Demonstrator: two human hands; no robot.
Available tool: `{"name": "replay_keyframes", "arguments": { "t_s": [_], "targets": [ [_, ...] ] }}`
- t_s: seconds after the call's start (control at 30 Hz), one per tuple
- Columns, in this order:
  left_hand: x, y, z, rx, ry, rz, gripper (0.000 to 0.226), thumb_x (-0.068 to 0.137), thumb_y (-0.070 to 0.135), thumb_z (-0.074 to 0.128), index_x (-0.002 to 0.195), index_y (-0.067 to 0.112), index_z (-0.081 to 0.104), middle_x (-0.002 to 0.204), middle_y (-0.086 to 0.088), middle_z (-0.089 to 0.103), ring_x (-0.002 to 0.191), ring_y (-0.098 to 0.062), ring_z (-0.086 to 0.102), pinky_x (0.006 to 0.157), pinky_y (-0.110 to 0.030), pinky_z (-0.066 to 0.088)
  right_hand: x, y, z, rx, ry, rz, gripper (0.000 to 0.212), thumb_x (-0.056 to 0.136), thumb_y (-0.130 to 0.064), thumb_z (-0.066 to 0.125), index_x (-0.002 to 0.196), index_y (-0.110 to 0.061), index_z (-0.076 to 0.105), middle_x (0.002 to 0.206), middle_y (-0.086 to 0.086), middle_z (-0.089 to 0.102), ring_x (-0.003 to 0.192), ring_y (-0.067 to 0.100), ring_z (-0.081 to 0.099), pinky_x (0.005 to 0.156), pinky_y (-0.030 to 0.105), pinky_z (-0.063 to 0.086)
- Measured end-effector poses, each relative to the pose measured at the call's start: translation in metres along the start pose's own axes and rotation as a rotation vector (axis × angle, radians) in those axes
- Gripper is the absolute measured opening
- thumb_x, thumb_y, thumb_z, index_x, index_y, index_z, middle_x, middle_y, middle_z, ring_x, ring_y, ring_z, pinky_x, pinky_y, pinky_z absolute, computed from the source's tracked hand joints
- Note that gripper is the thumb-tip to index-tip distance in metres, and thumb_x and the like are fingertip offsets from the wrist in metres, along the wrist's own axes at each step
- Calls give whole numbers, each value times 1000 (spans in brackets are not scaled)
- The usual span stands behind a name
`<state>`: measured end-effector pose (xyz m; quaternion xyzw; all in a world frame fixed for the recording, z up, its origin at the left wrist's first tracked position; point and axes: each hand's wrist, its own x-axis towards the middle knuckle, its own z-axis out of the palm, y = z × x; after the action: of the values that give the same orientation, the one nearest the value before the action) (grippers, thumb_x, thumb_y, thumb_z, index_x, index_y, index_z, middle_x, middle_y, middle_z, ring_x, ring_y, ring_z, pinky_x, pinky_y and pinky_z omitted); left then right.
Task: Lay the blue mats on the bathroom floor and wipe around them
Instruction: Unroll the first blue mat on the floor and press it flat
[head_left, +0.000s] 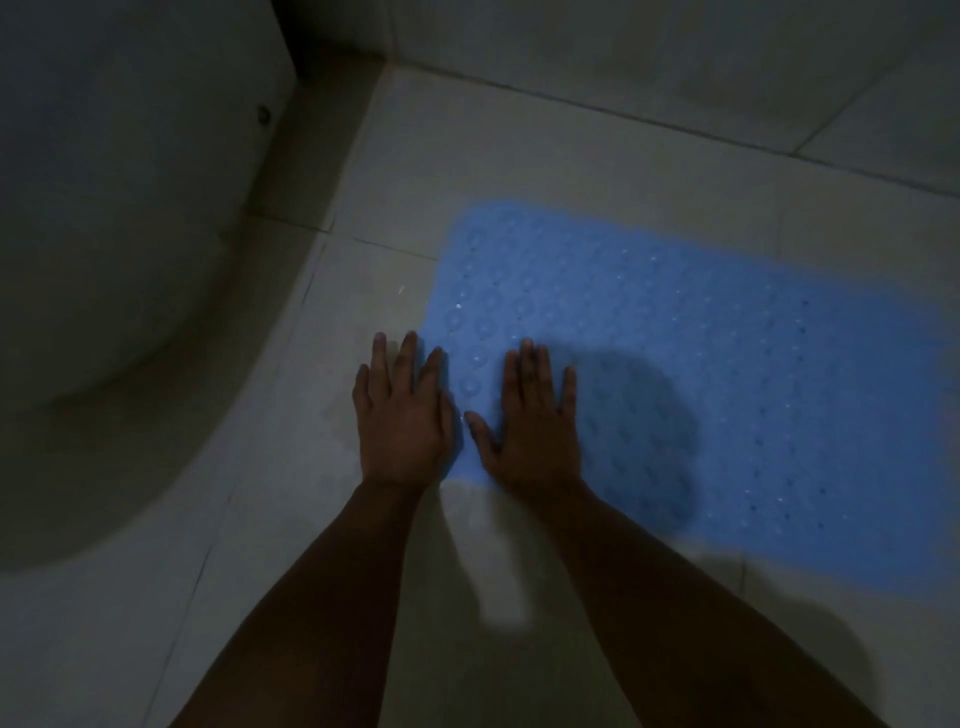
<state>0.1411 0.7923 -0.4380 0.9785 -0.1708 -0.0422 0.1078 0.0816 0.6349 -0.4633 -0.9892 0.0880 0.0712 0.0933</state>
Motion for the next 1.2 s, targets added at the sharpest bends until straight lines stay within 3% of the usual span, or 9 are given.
{"name": "replay_keyframes", "arguments": {
  "t_s": [0.23,0.37,0.53,0.63,0.77,0.9,1.0,1.07,1.2],
  "targets": [
    [8,-11,6,-34,48,-72,56,101,41,42,152,19,45,165,-13,31,157,-36,8,123,-59,19,1,-1,4,-2,20,0,90,99,-66,30,160,-3,11,168,17,10,157,30,2,123,61,8],
    [5,-14,-1,-37,41,-135,57,103,44,37,154,19,43,166,-12,29,158,-35,6,125,-57,15,3,-1,1,3,-34,-8,101,93,-76,23,160,-3,4,169,15,1,157,30,-4,124,60,2],
    [-1,-9,-28,-43,31,-138,58,103,45,36,153,18,43,165,-13,30,157,-37,10,123,-59,20,17,-1,-29,198,-352,49,109,86,-85,20,161,-10,-6,168,7,-16,155,24,-18,124,56,-10],
    [1,1,-42,-64,-1,-115,59,103,45,34,154,17,42,165,-14,31,157,-37,10,123,-59,20,46,3,-81,357,-558,122,95,92,-79,28,161,-14,14,170,10,2,157,26,3,127,48,4],
    [11,19,-34,-96,-58,-69,64,103,49,25,159,18,32,169,-13,22,157,-37,3,124,-57,12,70,9,-121,467,-363,108,74,98,-68,40,152,-17,43,158,8,41,145,27,39,121,40,28],
    [30,31,3,-80,-133,9,72,102,57,16,163,18,17,172,-11,1,157,-34,-11,127,-56,4,71,19,-104,435,-57,13,55,97,-59,48,131,-19,64,135,5,64,129,23,56,109,34,42],
    [32,35,34,-14,-102,51,83,100,67,19,164,13,12,171,-16,-2,158,-36,-7,125,-61,5,68,34,-79,371,251,-121,48,96,-50,50,110,-11,74,111,9,72,110,28,64,98,35,48],
    [29,35,44,25,-60,58,85,100,69,22,164,13,9,171,-16,-3,158,-34,-6,126,-60,4,70,44,-68,334,276,-148,46,97,-48,50,109,-11,75,115,12,71,115,30,62,105,38,47],
    [28,33,48,25,-45,59,84,102,69,24,164,15,11,171,-15,-2,159,-31,-6,125,-60,7,69,56,-57,291,148,-86,48,98,-52,45,120,-18,70,136,12,62,138,33,47,116,47,37]
  ]
}}
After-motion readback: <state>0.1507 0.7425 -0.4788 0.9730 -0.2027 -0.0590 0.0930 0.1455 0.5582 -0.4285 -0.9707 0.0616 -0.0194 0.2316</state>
